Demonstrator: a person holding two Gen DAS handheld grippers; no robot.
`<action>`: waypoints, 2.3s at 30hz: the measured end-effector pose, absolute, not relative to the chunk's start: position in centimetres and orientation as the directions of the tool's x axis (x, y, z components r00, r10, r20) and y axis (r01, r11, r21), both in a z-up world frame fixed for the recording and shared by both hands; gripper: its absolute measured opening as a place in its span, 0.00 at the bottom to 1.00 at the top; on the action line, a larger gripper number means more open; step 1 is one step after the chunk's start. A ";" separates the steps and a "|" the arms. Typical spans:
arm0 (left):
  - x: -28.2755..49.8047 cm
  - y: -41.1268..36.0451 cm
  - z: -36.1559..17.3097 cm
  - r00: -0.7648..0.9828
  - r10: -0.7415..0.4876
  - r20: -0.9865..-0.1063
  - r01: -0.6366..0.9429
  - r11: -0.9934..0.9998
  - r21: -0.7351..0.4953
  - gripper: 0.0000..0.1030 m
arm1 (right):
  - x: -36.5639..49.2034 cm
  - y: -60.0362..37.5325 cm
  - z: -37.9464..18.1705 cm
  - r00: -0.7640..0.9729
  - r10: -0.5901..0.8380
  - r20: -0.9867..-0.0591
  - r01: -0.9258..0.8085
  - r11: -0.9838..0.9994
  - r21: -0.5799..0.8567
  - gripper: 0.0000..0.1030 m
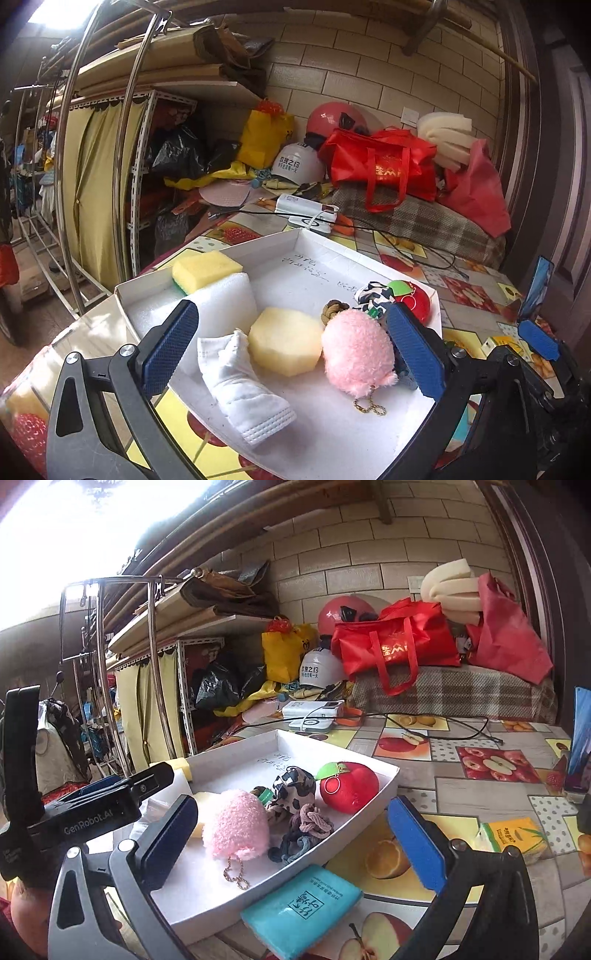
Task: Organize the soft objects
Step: 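Carry the white sock into the white box and release while the right gripper drops the yarn bundle there, then grasp the teal tissue pack with the left gripper while the right gripper grasps the yellow tissue pack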
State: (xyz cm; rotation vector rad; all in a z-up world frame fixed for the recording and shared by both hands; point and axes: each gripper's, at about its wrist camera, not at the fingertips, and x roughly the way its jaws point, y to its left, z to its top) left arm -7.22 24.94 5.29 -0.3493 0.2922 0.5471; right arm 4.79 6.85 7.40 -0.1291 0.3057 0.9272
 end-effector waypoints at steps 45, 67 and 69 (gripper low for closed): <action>-1.0 6.2 4.2 0.807 0.097 -0.582 -0.057 0.995 0.087 0.99 | 23.5 -1.7 2.6 0.437 0.570 -0.695 -0.542 0.784 0.302 1.00; 2.2 7.1 2.8 0.751 0.165 -0.640 -0.163 0.985 0.062 0.48 | 21.1 0.1 3.3 0.488 0.519 -0.702 -0.617 0.774 0.143 0.70; 0.9 7.1 3.8 0.802 0.179 -0.570 -0.179 0.982 0.056 0.48 | 20.7 -0.3 3.9 0.514 0.536 -0.670 -0.616 0.774 0.147 0.70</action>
